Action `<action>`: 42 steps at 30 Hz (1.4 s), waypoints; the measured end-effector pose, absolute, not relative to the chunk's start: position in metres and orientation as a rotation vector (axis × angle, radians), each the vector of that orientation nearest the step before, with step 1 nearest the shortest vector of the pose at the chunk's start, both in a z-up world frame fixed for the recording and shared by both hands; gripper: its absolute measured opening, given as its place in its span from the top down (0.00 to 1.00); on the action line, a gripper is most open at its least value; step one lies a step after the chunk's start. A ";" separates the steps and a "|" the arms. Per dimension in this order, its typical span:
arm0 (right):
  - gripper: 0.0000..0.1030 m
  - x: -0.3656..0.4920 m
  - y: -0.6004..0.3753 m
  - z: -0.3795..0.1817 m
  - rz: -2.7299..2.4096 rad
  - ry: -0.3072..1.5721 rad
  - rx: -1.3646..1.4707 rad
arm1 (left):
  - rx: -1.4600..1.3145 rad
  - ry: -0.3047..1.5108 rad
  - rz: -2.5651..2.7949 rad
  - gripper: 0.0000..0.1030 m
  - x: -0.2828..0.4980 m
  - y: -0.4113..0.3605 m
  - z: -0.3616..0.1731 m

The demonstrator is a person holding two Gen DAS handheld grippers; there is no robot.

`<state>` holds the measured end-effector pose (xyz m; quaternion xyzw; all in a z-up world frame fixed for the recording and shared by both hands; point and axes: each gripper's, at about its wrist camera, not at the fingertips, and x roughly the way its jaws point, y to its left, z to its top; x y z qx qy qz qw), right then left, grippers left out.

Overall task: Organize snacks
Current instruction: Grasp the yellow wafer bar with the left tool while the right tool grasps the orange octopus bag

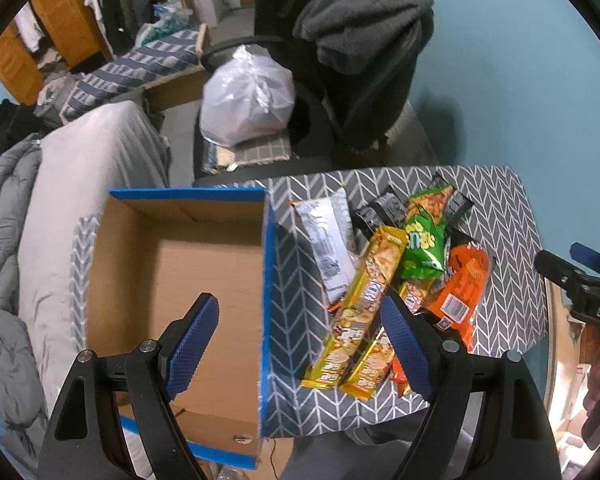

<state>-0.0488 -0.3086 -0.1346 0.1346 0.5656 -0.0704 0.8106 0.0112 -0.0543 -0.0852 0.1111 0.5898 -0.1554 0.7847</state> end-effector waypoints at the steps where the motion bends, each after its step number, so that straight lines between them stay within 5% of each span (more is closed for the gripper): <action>1: 0.02 -0.047 -0.311 -0.142 -0.158 1.225 0.305 | 0.243 1.278 -0.341 0.18 0.011 -0.056 -0.089; 27: 0.03 -0.025 -0.297 -0.267 -0.281 1.424 0.435 | 0.400 1.352 -0.422 0.18 0.000 -0.107 -0.173; 38: 0.32 -0.029 -0.299 -0.271 -0.155 1.411 0.416 | 0.427 1.414 -0.367 0.18 -0.002 -0.114 -0.215; 42: 0.55 -0.043 -0.305 -0.261 -0.096 1.403 0.360 | 0.430 1.446 -0.364 0.18 -0.001 -0.113 -0.231</action>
